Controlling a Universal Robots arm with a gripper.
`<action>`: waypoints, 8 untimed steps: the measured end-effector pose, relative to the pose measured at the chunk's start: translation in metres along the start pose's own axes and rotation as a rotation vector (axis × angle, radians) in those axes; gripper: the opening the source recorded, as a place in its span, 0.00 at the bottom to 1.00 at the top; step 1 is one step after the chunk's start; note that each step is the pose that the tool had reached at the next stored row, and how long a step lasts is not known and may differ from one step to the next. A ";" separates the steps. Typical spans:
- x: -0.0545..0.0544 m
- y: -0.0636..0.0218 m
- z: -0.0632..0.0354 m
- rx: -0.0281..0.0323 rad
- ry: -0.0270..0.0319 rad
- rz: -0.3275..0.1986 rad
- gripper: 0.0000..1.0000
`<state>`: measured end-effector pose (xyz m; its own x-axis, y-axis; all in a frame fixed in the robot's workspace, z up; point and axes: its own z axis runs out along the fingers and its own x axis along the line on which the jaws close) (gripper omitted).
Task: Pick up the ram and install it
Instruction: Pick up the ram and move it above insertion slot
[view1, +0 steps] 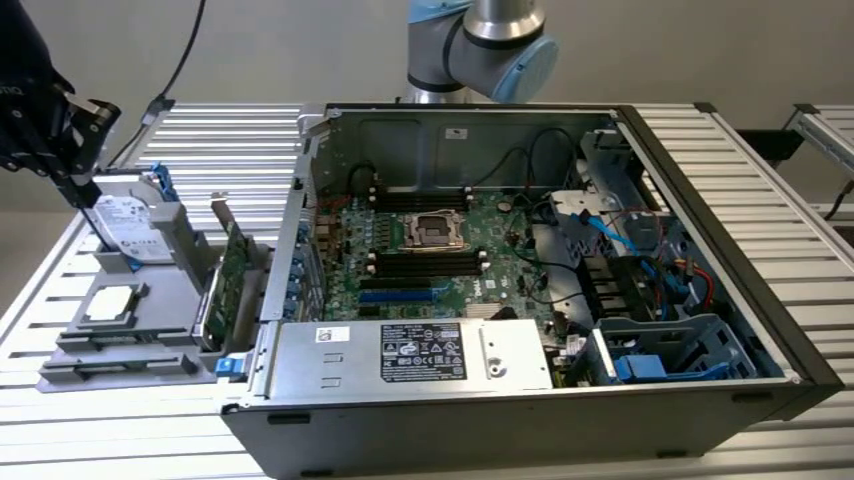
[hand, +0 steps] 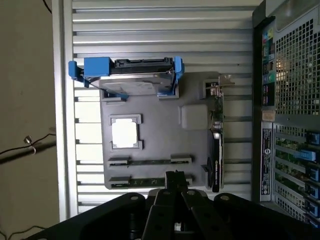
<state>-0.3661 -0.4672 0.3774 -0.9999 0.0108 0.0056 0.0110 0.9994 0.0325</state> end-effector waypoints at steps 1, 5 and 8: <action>0.000 0.0000 0.0001 0.0000 0.0005 -0.017 0.11; 0.000 0.0000 0.0002 0.0007 0.0030 -0.090 0.11; 0.000 0.0000 0.0003 0.0016 0.0050 -0.144 0.11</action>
<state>-0.3666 -0.4671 0.3771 -0.9911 -0.1328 0.0059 -0.1325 0.9907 0.0318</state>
